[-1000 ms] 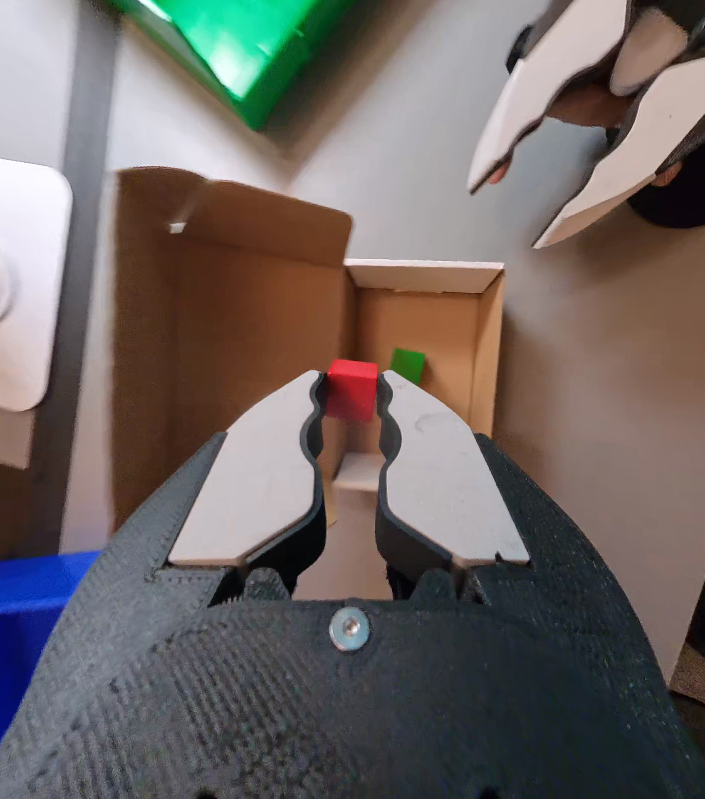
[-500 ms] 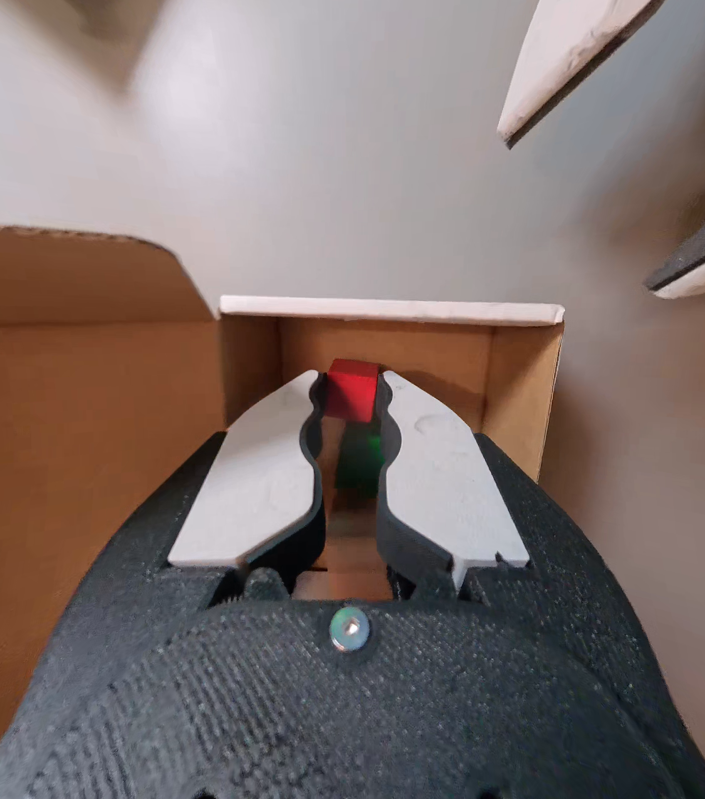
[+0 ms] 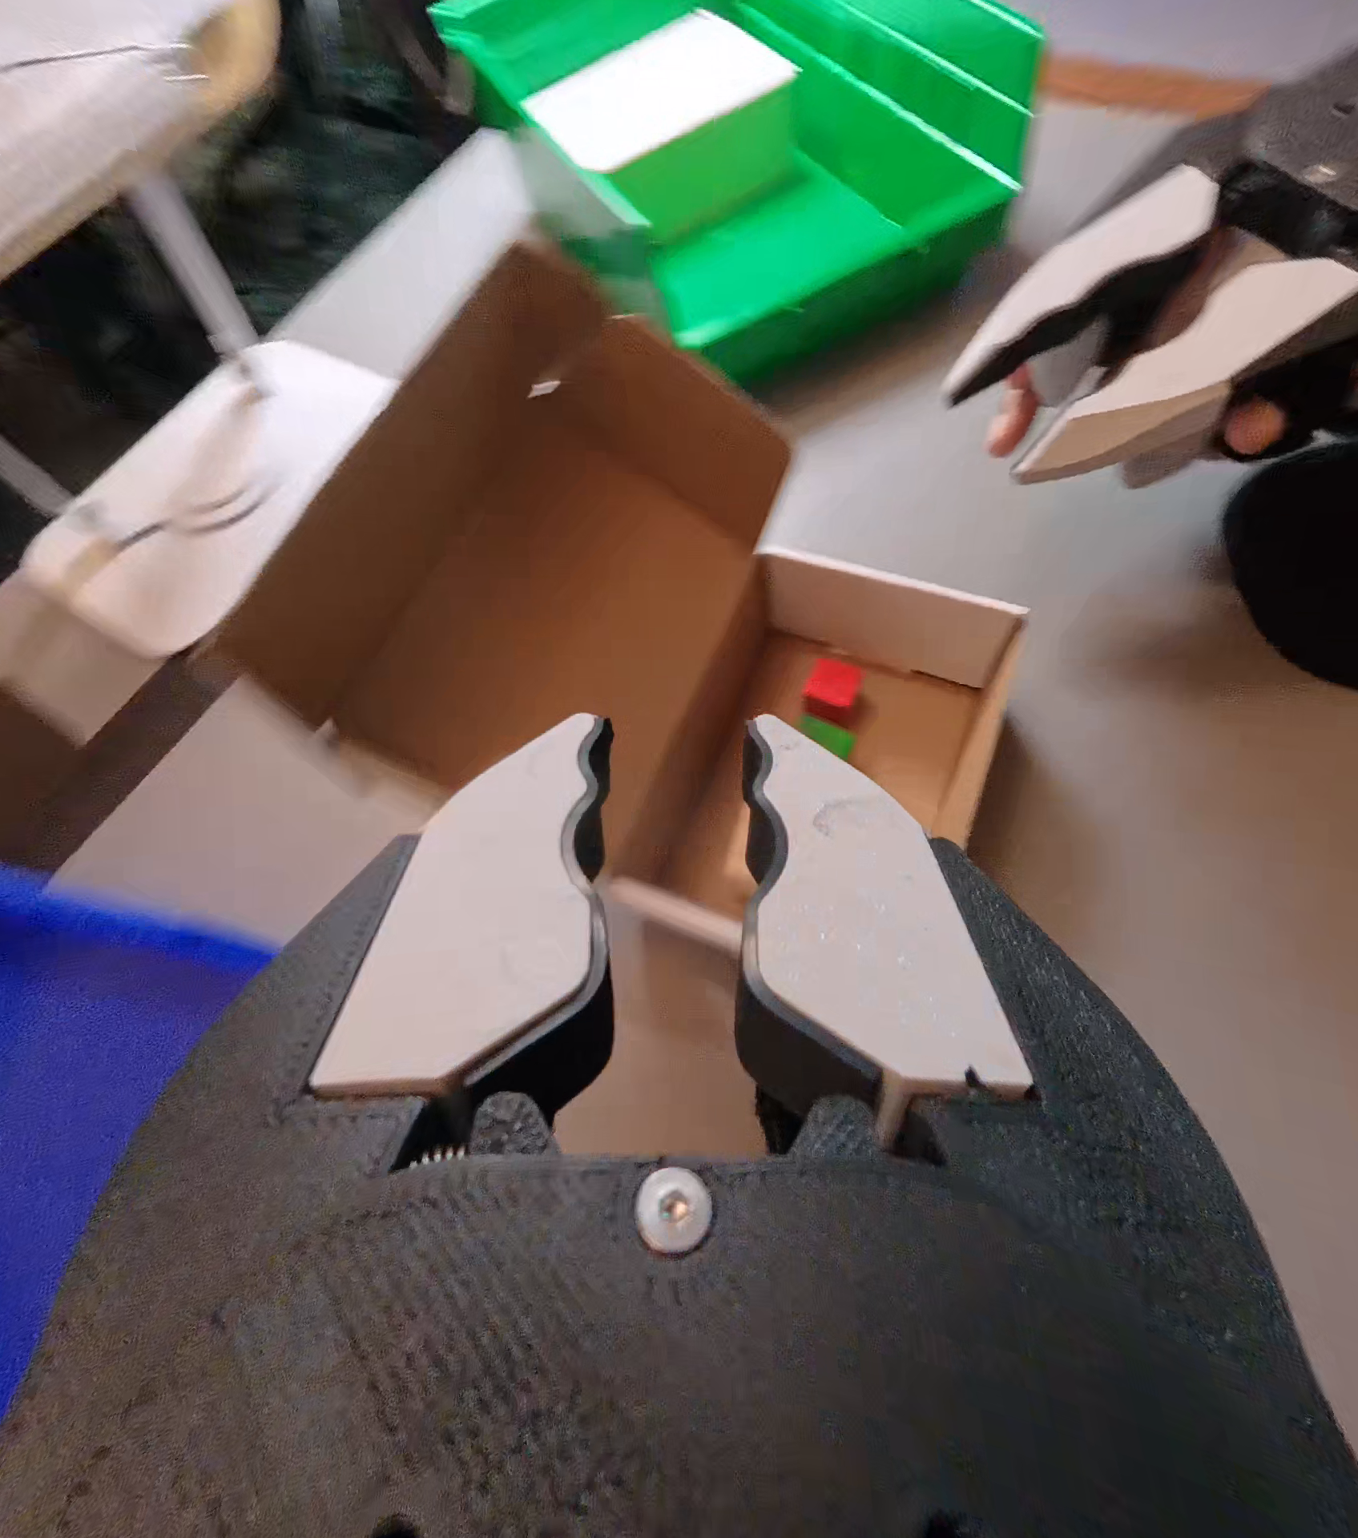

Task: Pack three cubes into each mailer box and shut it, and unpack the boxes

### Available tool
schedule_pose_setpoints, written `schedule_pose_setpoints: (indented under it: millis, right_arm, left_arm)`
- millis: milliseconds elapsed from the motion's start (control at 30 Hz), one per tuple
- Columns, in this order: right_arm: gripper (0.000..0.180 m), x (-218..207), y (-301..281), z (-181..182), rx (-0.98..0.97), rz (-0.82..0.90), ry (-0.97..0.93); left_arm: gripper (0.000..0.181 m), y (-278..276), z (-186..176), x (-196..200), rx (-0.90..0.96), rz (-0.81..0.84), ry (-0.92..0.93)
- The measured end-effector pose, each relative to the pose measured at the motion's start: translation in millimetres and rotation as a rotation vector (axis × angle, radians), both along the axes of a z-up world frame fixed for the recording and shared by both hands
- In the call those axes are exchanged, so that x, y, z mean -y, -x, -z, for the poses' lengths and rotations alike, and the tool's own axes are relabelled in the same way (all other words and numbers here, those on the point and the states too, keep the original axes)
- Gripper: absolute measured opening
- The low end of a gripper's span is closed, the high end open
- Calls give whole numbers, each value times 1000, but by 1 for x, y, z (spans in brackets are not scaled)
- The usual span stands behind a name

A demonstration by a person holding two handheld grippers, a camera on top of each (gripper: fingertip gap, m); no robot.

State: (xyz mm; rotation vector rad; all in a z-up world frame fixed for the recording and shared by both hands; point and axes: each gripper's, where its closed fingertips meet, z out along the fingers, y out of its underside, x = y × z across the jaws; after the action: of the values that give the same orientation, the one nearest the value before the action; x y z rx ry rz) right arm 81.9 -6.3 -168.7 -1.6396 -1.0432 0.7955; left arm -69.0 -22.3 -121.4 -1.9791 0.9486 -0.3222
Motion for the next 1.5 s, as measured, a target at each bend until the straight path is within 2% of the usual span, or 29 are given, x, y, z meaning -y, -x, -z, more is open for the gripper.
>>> schedule_pose_setpoints:
  millis: [33, 133, 233, 300, 367, 433, 600, 733, 867, 967, 1033, 1100, 1200, 1333, 1433, 1500]
  right_arm:
    - [39, -8, 2, -4, 5, 25, 5]
    - [39, -34, 18, -23, 21, 52, 30]
    - [39, -62, 47, -35, 38, 80, 122]
    - [37, -73, 64, -32, 65, 95, 174]
    - [25, -76, 71, -27, 103, 136, 155]
    - [10, -71, 71, -27, 115, 168, 78]
    - [9, -36, 57, -29, 118, 200, -56]
    - [10, 2, 49, -15, 135, 138, -80]
    - [18, 19, 43, 7, 210, 92, -81]
    - [33, 40, 39, 16, 246, -15, -43]
    - [41, 47, 27, 17, 284, -41, -80]
    - [45, 45, 14, 11, 333, -47, -159]
    - [49, 34, 20, -3, 326, -56, -171]
    - [77, 12, 36, -3, 425, -147, -213]
    - [89, 9, 38, -12, 486, -217, -302]
    - [88, 15, 43, -16, 507, -271, -344]
  left_arm:
    - [30, 21, -3, 0, 45, -71, -14]
    - [33, 60, 5, -8, 202, -223, 28]
    - [37, 58, 18, -22, 310, -235, 94]
    - [27, 49, 19, -30, 377, -219, 112]
    - [13, 46, 21, -36, 363, -213, 94]
    - [11, 42, 22, -36, 338, -197, 70]
    - [9, 24, 20, -10, 303, -72, -6]
    - [8, 15, 40, 22, 212, 27, -27]
    - [10, 15, 61, 42, 134, 92, 1]
    - [26, 23, 68, 65, 90, 180, 62]
    - [34, 39, 68, 74, 21, 189, 19]
    - [39, 54, 62, 74, -28, 166, -54]
    - [55, 44, 48, 68, 26, 154, -67]
    - [71, 19, 21, 49, 41, 200, -180]
    - [77, 8, 11, 47, 23, 265, -200]
    - [75, 1, 19, 50, -16, 319, -193]
